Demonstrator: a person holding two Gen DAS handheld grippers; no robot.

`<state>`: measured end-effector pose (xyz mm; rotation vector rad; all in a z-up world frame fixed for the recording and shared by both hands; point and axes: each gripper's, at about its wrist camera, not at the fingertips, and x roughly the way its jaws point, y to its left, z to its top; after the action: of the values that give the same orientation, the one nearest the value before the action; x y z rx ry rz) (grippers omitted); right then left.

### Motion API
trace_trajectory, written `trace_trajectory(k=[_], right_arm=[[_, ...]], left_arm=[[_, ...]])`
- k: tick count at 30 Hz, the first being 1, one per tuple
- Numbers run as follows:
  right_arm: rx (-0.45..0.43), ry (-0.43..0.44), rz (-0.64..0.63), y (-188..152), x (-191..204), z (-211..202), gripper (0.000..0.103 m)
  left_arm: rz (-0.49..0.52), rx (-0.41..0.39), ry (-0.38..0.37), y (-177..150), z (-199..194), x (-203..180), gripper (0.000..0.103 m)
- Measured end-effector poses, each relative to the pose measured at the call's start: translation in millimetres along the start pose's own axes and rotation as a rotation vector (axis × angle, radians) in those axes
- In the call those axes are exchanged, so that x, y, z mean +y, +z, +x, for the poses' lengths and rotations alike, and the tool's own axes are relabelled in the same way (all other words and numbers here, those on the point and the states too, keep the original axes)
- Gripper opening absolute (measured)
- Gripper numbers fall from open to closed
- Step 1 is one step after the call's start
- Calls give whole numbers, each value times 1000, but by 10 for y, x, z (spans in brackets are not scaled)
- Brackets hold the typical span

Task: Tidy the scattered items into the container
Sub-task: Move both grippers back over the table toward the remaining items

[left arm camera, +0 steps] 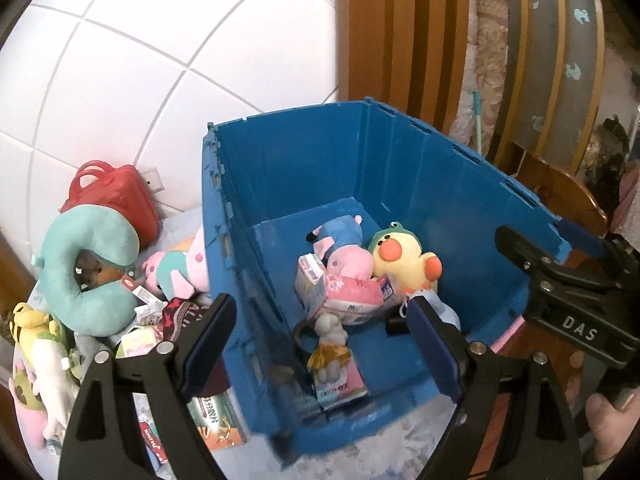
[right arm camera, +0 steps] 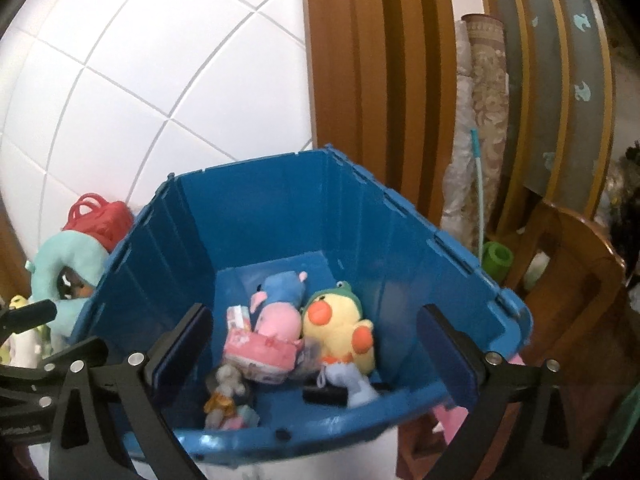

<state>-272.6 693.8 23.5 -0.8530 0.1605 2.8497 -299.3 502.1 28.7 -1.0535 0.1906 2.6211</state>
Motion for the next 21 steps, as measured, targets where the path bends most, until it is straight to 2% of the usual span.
trace_trajectory(k=[6, 16, 21], right_arm=[[-5, -18, 6, -201, 257, -295, 103], [4, -34, -1, -756, 1161, -849, 103], [39, -18, -26, -1042, 1640, -997, 103]], left_arm=[[5, -15, -19, -330, -296, 274, 87], [-9, 3, -28, -1062, -768, 1004, 87], [-40, 29, 1, -1412, -922, 1406, 87]])
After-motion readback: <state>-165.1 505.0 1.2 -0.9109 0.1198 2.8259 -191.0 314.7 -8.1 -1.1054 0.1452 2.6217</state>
